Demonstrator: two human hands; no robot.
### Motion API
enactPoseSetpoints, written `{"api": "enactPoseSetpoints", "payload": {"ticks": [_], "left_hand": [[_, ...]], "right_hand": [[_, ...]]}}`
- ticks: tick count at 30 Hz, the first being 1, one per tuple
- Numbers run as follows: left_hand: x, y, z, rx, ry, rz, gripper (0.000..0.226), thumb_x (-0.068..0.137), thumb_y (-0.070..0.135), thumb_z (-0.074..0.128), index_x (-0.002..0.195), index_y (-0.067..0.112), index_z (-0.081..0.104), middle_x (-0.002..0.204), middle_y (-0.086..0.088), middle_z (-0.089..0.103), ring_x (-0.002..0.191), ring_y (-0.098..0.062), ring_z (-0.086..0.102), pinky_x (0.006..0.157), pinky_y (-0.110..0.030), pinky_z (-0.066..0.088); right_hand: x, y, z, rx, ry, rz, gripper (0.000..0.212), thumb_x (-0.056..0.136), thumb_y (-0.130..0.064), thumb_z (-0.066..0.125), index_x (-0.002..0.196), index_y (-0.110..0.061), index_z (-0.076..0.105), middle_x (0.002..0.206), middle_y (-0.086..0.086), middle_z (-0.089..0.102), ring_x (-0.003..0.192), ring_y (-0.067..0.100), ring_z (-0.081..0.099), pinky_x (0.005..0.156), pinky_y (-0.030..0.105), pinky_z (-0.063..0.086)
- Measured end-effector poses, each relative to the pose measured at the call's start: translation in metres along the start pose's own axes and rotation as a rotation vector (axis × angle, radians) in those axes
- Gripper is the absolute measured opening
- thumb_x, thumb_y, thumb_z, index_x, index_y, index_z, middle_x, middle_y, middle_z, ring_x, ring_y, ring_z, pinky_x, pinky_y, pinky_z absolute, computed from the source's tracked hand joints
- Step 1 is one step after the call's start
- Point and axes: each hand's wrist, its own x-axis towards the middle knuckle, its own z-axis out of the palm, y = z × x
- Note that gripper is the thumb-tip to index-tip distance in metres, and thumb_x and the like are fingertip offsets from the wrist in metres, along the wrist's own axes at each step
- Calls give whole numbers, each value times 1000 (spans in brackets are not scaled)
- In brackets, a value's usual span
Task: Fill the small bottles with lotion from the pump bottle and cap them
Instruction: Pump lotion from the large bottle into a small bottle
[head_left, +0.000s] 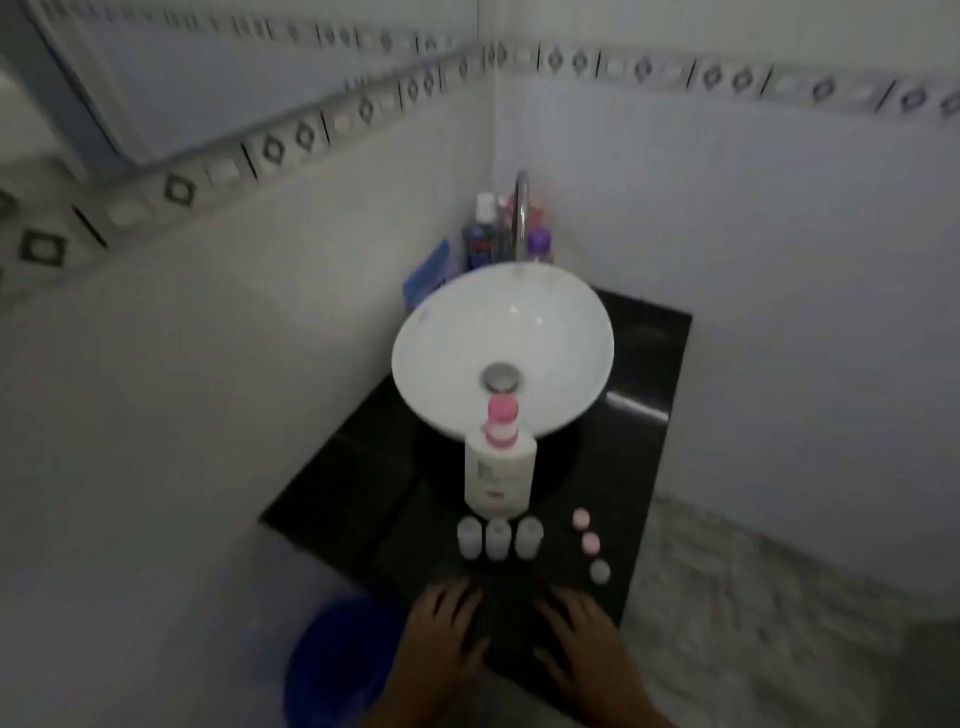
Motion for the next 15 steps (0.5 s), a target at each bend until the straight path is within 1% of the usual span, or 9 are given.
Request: {"api": "enactPoseSetpoints", "payload": {"ticks": [1,2,3,4,6,9,12,15], "left_hand": [[-3,-5,-4,29,-65,-43,52,77,54,48,120,25,50,134,7,47,108,-19,62,92,-34,54],[1,-6,-6,86,-89,-88,51,78,53,50,119,23,55,128,2,55,107,-19,62,89,-36,55],[-1,-6,-9,89,-110,-116,50,79,51,50,119,21,58,124,-2,61,108,-20,60,89,-37,55],[0,-5,-6,115,-83,-116,50,80,50,50,118,19,60,122,-4,64,109,-21,57,90,-37,54],[0,-1,-3,136,-138,-102,50,82,48,50,118,15,62,121,-7,65,109,-22,55,93,-36,52],[-1,-1,-8,122,-126,-100,50,83,46,50,119,13,61,121,-10,64,109,-26,58,92,-37,52],[0,3,-11,130,-137,-116,50,84,46,50,120,13,60,122,-10,63,110,-25,55,92,-37,51],[0,3,-11,116,-141,-119,50,85,46,49,121,12,59,124,-11,62,111,-27,56,93,-38,51]], "right_hand": [[1,1,-1,-17,-54,71,48,78,-53,51,117,-27,62,130,-2,52,106,19,65,89,30,52],[8,-4,-7,-12,-45,93,48,79,-52,52,118,-26,61,125,0,58,107,20,64,87,30,53],[13,-12,-11,-14,-44,91,48,80,-50,52,119,-25,61,122,2,61,108,21,63,87,31,53],[14,-12,-14,-35,-31,95,48,81,-49,52,120,-23,60,122,4,62,108,23,61,88,33,53],[14,-15,-13,-51,-87,83,48,83,-47,51,121,-20,59,123,7,61,110,25,59,90,35,52],[12,-15,-16,-58,-95,89,49,84,-47,51,124,-19,57,126,8,60,113,26,58,93,37,51],[14,-18,-19,-85,-110,93,50,85,-49,48,125,-19,56,127,8,59,115,25,57,94,37,51],[13,-19,-21,-76,-117,92,51,86,-48,47,125,-18,56,127,10,58,114,27,57,94,38,50]]}}
